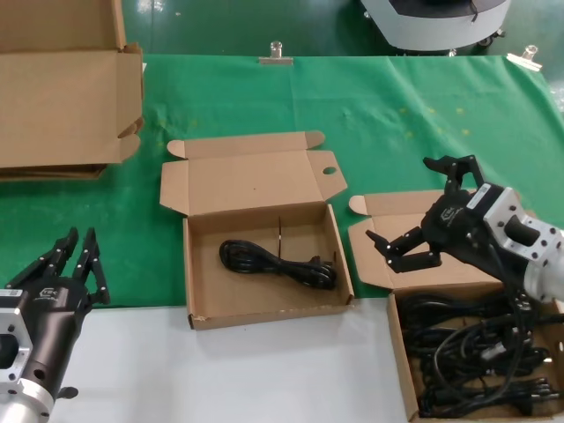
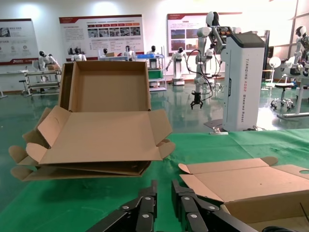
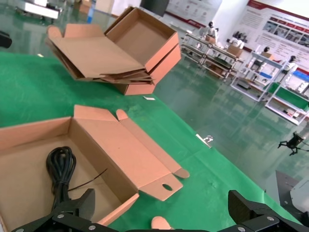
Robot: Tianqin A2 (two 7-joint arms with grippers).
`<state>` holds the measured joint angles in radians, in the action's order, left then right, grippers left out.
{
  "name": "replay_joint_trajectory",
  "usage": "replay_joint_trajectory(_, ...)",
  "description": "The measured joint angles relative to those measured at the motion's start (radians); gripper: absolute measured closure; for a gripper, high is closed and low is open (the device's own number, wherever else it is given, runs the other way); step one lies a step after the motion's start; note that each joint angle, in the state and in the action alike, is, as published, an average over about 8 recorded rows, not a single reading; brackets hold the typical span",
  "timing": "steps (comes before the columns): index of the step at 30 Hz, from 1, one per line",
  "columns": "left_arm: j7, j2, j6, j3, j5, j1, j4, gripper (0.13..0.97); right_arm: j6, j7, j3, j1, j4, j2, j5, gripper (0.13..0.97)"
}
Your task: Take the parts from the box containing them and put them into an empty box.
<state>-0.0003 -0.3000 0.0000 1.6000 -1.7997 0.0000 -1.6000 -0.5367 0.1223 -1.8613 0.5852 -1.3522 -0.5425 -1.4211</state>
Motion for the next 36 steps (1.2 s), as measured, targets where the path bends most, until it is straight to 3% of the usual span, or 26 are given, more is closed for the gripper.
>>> replay_joint_trajectory(10,0.000,0.000,0.000,0.000,0.000,0.000,0.000,0.837,0.067,-0.015,0.033,-0.073,-0.031,0.030,-0.047,0.129)
replay_joint_trajectory(27,0.000,0.000,0.000,0.000,0.000,0.000,0.000,0.541,0.193,-0.044,0.094,-0.210,-0.089,0.087,-0.136,0.129)
replay_joint_trajectory(36,0.000,0.000,0.000,0.000,0.000,0.000,0.000,0.556,0.260,-0.059,0.127,-0.284,-0.120,0.118,-0.184,0.129)
